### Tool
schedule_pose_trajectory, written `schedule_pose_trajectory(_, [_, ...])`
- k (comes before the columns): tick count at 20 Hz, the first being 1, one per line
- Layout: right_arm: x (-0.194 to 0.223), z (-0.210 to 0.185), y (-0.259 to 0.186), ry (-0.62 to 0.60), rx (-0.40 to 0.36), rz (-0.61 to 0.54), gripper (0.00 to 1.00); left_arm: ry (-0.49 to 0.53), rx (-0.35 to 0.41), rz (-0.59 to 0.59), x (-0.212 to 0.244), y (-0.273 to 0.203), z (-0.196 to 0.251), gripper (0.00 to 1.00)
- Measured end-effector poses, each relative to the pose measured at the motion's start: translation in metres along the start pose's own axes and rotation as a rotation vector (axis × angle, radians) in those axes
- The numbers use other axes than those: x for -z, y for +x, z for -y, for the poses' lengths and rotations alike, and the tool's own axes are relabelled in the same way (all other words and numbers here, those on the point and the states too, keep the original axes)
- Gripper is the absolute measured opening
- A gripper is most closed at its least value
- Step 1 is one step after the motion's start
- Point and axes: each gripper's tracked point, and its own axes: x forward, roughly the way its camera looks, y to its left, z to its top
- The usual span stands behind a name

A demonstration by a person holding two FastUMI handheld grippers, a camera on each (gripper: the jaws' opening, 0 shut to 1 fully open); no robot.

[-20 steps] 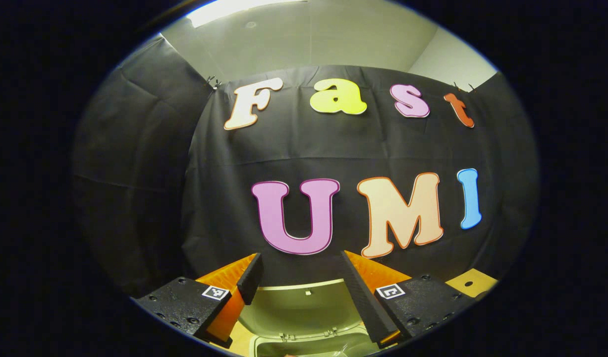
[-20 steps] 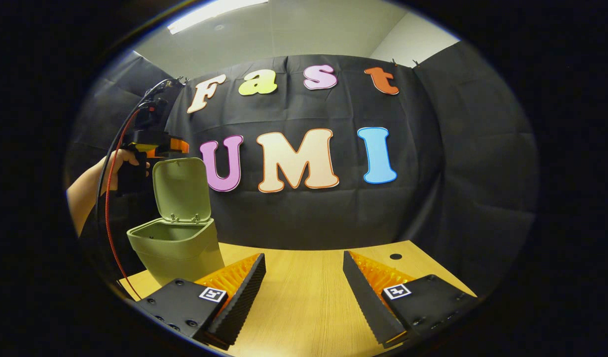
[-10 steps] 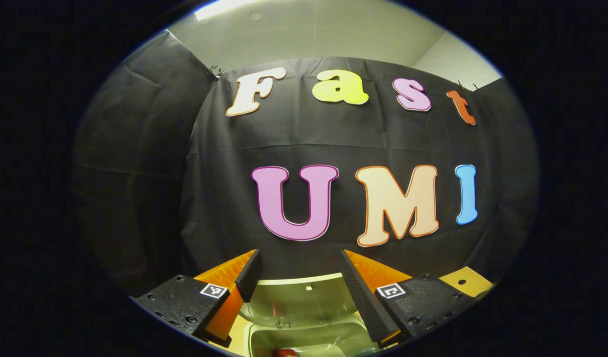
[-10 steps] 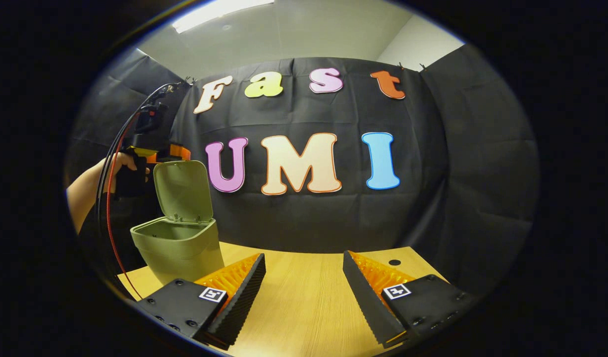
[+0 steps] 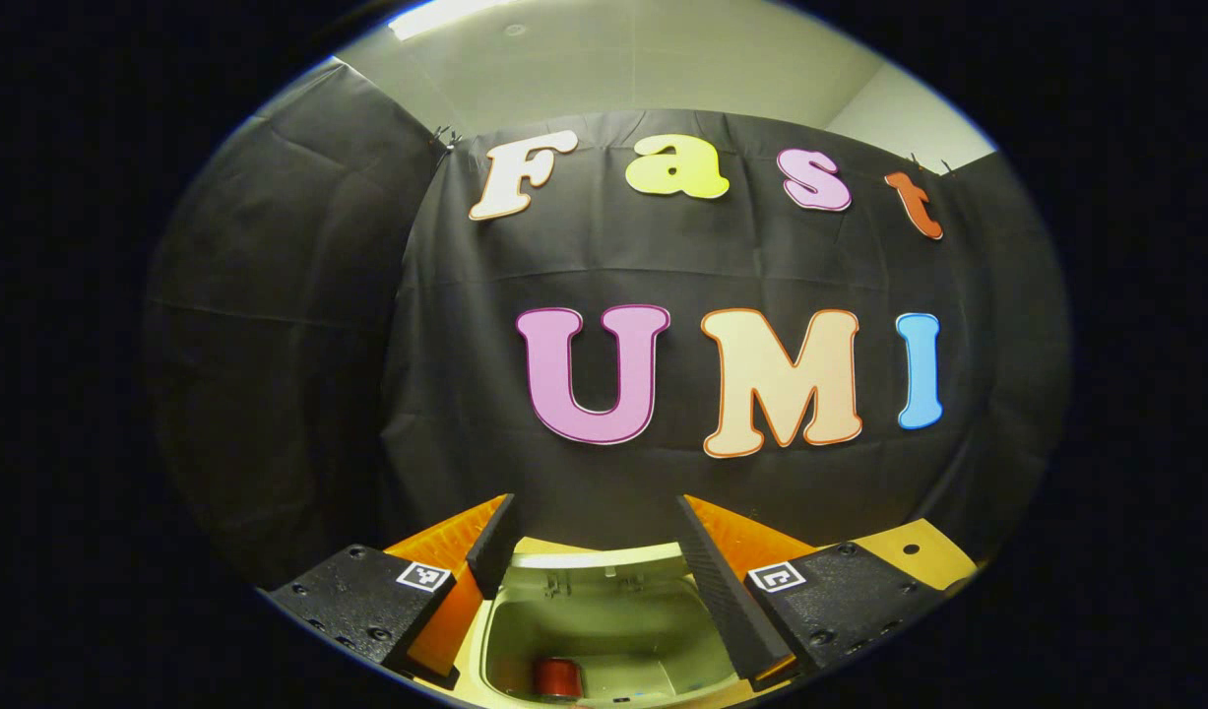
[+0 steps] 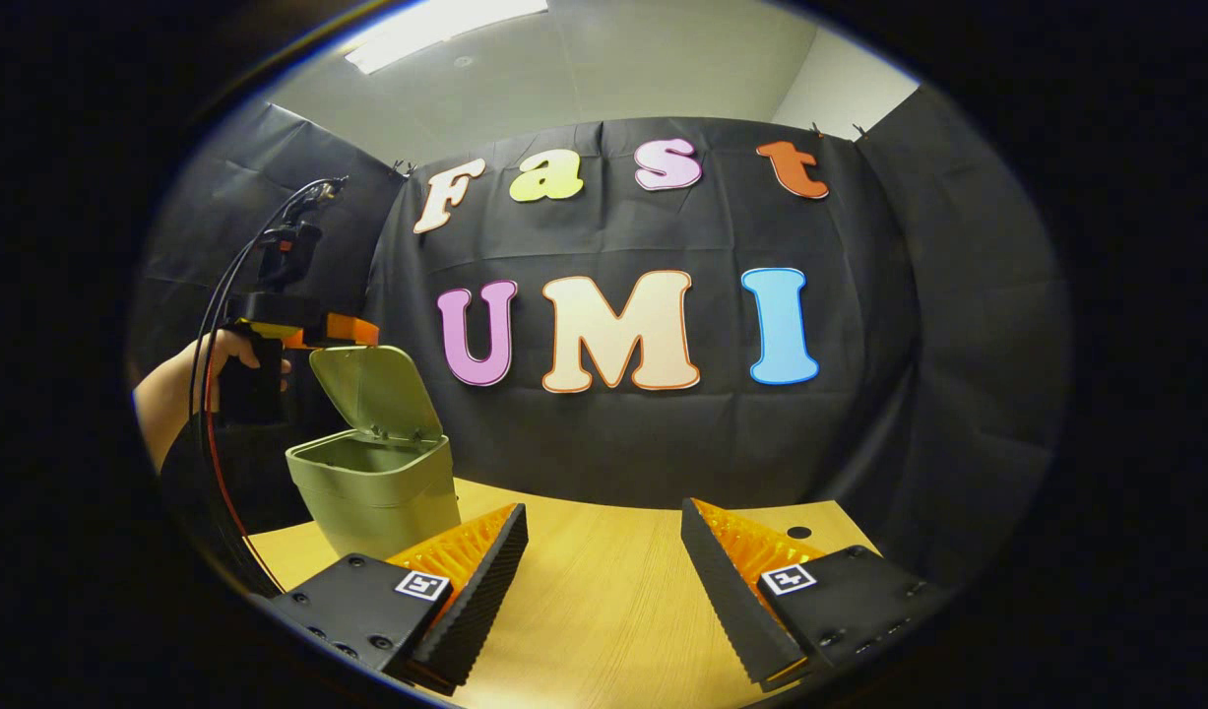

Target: Press the lid of the desktop garbage bin to open it, pick up the crumpled paper on the desktop and throw it into the bin, then pick up the pop can on the desktop and drop it into the bin, and finally close the garbage bin lid.

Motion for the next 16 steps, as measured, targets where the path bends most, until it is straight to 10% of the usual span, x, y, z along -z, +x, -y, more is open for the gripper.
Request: schedule_pose_trajectory(16, [0.007,0.002,-0.005,-0.062,-0.058,-0.02,0.99,-0.009,-0.001,-0.059,0.092,-0.055,0.007,0.92])
